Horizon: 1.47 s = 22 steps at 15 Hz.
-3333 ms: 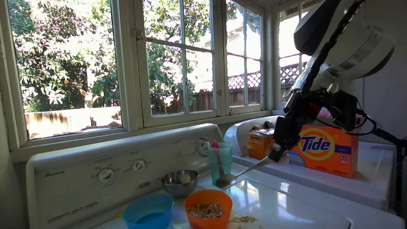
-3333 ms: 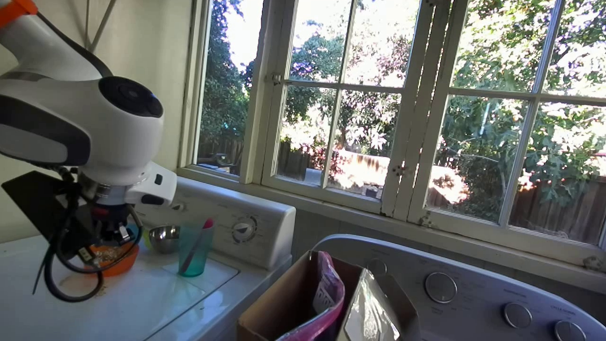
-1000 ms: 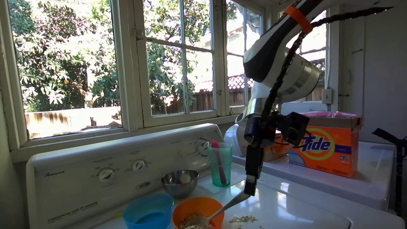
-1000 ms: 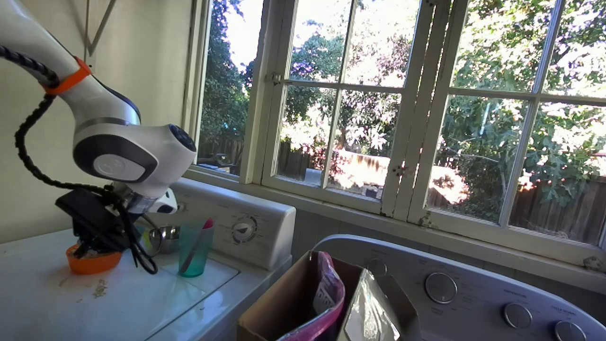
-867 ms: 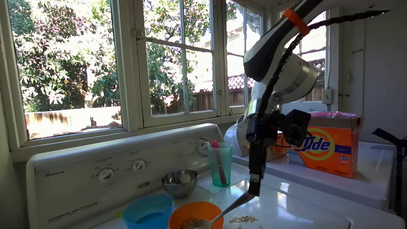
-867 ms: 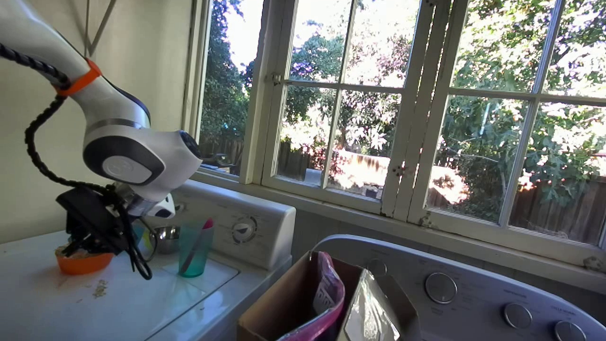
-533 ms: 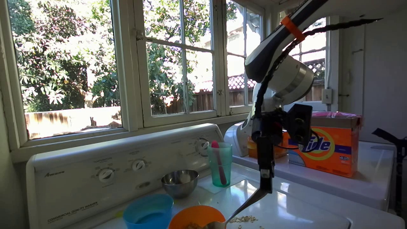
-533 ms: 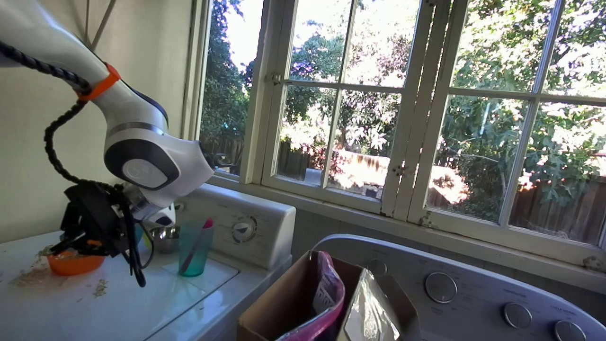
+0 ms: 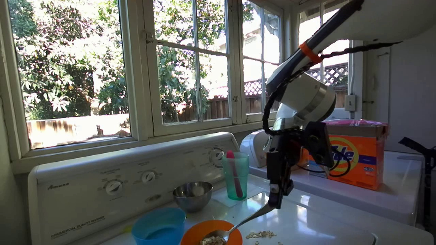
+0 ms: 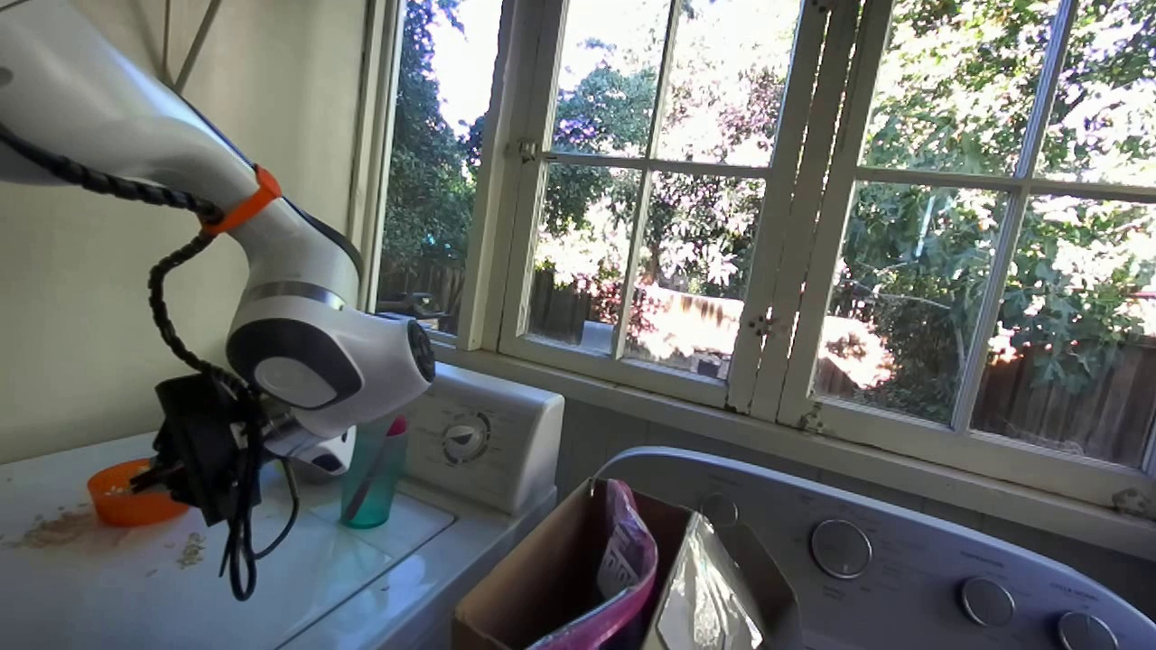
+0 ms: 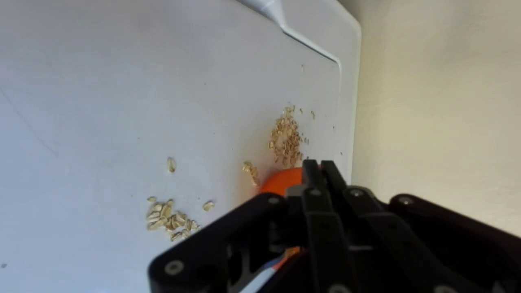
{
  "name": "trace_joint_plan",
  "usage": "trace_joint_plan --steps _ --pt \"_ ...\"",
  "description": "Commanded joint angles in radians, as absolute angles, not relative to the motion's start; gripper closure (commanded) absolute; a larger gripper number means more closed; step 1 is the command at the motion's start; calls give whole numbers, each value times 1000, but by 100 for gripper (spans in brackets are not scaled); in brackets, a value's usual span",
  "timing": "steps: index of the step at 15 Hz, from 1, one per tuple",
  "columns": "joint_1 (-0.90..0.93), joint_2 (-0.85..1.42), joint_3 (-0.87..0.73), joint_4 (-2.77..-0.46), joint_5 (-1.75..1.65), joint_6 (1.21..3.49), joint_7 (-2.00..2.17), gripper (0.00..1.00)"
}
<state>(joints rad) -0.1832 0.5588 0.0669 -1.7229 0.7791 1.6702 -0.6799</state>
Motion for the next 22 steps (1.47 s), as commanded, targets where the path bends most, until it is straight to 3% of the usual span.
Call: trace_joint_plan --steps 1,8,22 --pt "-213 608 62 -1694 893 1658 -682 99" --pt "-263 616 37 -1699 1061 1572 -738 99" --pt "-185 626 -10 -1630 1196 1849 -768 99"
